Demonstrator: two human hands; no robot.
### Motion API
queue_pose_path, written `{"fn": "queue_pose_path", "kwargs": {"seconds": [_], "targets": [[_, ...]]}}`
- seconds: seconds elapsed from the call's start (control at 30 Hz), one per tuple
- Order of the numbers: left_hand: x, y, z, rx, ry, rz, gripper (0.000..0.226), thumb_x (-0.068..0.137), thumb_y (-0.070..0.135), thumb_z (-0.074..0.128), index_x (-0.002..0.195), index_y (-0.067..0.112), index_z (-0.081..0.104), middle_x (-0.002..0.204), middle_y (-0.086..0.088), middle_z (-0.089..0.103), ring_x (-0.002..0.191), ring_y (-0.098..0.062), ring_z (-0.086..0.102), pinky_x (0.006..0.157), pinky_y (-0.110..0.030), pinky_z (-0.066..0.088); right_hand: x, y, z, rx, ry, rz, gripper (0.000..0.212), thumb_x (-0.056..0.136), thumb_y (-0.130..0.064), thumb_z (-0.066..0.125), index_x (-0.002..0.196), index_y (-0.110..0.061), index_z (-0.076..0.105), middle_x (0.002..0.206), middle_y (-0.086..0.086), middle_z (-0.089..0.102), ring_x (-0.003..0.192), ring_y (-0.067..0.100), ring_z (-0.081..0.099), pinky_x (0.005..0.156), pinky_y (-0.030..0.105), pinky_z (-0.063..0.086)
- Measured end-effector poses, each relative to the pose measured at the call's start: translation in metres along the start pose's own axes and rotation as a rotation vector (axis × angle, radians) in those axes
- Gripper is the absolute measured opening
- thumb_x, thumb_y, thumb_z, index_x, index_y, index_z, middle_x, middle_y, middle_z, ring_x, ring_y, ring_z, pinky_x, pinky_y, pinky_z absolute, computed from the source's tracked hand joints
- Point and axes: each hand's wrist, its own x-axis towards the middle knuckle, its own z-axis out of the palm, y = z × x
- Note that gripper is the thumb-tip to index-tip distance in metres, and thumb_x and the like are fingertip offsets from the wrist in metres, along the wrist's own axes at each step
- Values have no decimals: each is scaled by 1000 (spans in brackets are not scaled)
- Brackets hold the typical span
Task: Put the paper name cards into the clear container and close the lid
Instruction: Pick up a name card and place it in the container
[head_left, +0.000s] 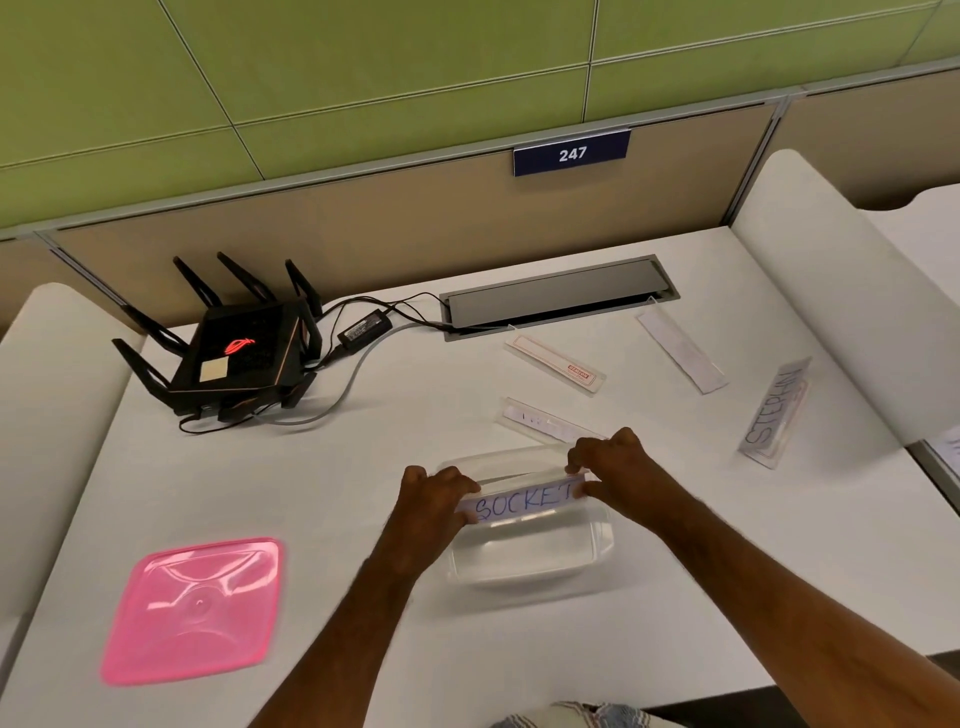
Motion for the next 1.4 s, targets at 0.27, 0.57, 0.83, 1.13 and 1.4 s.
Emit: {"fn": "queue_pose_path", "kwargs": {"seconds": [0.27,0.57,0.83,1.13,1.4], "targets": [[10,3,4,108,12,22,24,81,25,79,104,22,75,99,6,74,83,-22,43,70,-34,47,13,-10,6,-328,-65,-84,13,95,-25,64,105,-21,72,101,-2,72,79,18,49,74,28,20],[19,5,9,352,-43,137,22,64,23,89,65,24,67,60,9,62,55,-17,50,57,-26,43,14,-23,7,-492,-133,-110,29,60,-14,92,58,-22,64,55,-2,59,43,18,53,65,30,42],[23,3,16,421,-128,170,23,67,16,84,63,25,62,59,6,60,49,-17,51,68,-28,40,17,-22,13,-592,-165,-124,33,50,-3,89,55,-21,62,50,-3,54,40,18,50,66,30,46],[28,-1,23,477,-149,169,28,61,8,80,60,25,58,55,7,54,49,-17,51,72,-31,25,16,-23,16,-575,-124,-123,39,39,5,82,47,-22,54,44,-4,47,36,17,47,66,30,49],[29,1,24,452,-155,137,26,61,17,86,66,26,62,61,9,60,55,-15,57,71,-30,43,14,-22,22,-555,-83,-151,37,47,-3,88,51,-22,56,49,-5,51,44,16,52,65,32,48]]}}
